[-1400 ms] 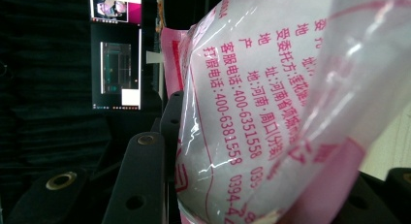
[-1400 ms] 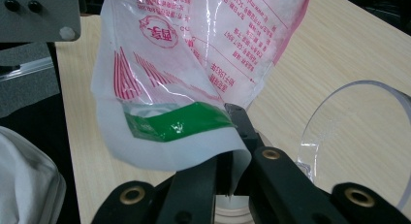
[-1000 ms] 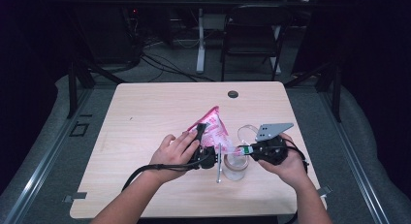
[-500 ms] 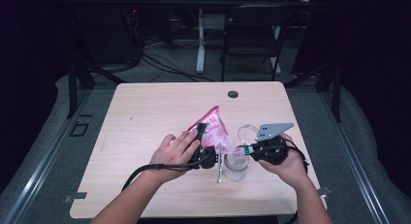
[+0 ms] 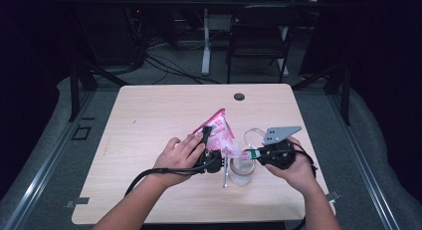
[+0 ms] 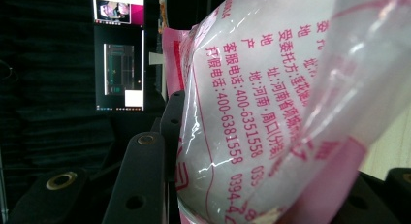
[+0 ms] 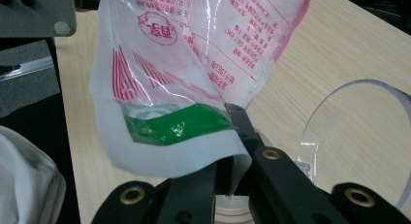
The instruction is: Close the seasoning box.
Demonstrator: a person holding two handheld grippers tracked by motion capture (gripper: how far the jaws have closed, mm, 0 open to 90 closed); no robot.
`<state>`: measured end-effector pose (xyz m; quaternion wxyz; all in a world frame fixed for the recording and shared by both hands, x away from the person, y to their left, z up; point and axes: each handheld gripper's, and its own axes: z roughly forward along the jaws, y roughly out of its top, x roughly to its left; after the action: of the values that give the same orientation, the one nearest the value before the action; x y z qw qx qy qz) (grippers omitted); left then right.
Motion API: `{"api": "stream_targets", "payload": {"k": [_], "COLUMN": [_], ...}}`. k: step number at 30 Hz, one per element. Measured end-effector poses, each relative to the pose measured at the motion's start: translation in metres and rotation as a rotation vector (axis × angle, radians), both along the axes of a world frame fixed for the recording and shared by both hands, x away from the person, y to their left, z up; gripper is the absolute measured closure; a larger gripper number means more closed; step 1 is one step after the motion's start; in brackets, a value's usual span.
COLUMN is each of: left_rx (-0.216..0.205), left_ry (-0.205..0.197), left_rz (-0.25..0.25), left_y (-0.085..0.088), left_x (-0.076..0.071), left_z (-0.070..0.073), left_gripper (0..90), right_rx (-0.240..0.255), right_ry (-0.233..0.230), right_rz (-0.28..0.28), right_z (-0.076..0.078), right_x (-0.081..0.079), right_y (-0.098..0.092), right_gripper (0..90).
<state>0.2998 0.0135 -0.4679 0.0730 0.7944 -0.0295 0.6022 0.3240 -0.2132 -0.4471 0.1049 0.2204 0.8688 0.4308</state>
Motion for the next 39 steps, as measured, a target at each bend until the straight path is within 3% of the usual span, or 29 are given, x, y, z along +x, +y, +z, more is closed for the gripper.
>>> {"api": "stream_targets", "payload": {"k": [39], "left_rx": [0.007], "left_ry": [-0.004], "left_rz": [-0.001], "left_y": [-0.0005], "left_x": [-0.0002], "left_z": [0.0029], "left_gripper": [63.3], "right_rx": [0.0], "right_ry": [0.0], "right_rz": [0.0], "right_z": [-0.0002], "right_x": [0.0001], "right_y": [-0.0004], "right_gripper": [89.9]}}
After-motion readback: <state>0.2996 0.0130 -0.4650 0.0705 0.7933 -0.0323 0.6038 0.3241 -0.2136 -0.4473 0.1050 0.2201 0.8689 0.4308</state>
